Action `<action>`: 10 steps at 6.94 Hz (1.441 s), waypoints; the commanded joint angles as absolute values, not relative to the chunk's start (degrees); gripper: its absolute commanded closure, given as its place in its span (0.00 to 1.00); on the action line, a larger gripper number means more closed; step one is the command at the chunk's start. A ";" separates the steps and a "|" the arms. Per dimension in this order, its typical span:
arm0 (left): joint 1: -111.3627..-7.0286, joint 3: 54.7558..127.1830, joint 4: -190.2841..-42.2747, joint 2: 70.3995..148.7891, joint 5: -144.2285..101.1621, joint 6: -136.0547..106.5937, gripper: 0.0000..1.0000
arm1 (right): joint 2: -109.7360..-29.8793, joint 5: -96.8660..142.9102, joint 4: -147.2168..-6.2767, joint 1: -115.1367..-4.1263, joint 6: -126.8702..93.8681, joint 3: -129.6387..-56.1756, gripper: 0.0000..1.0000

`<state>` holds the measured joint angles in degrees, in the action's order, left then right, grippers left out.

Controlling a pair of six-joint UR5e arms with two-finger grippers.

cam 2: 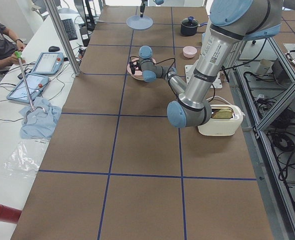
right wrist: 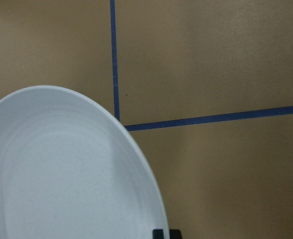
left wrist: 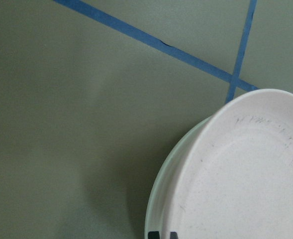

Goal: Stack three plates with pink and blue
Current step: 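Release the pink plate with the left gripper while the right gripper lifts the blue plate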

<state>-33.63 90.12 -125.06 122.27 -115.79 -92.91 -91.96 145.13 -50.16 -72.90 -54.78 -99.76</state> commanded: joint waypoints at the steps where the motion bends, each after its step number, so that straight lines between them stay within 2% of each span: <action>1: -33.49 87.37 -127.34 122.96 -115.58 -92.81 1.00 | -90.97 144.76 -50.01 -71.73 -59.14 -101.24 1.00; 2: -33.49 87.19 -127.53 123.05 -115.66 -92.64 0.28 | -90.62 144.67 -50.01 -71.63 -59.24 -101.34 1.00; 3: -33.14 87.27 -127.53 123.13 -115.66 -92.11 0.00 | -89.92 144.58 -50.27 -71.20 -59.33 -101.34 1.00; 6: -33.31 92.53 -126.66 121.82 -116.19 -91.85 0.00 | -83.79 141.61 -50.45 -66.74 -68.84 -101.34 1.00; 8: -37.50 95.52 -122.38 118.66 -118.37 -83.39 0.00 | -78.16 129.45 -50.54 -54.12 -78.79 -101.34 1.00; 10: -41.30 102.26 -112.80 116.82 -118.56 -71.86 0.00 | -71.41 122.20 -57.60 -45.12 -82.61 -101.25 1.00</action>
<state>-39.13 98.18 -117.92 118.28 -118.26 -78.63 -75.78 126.89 -53.03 -50.48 -80.43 -101.32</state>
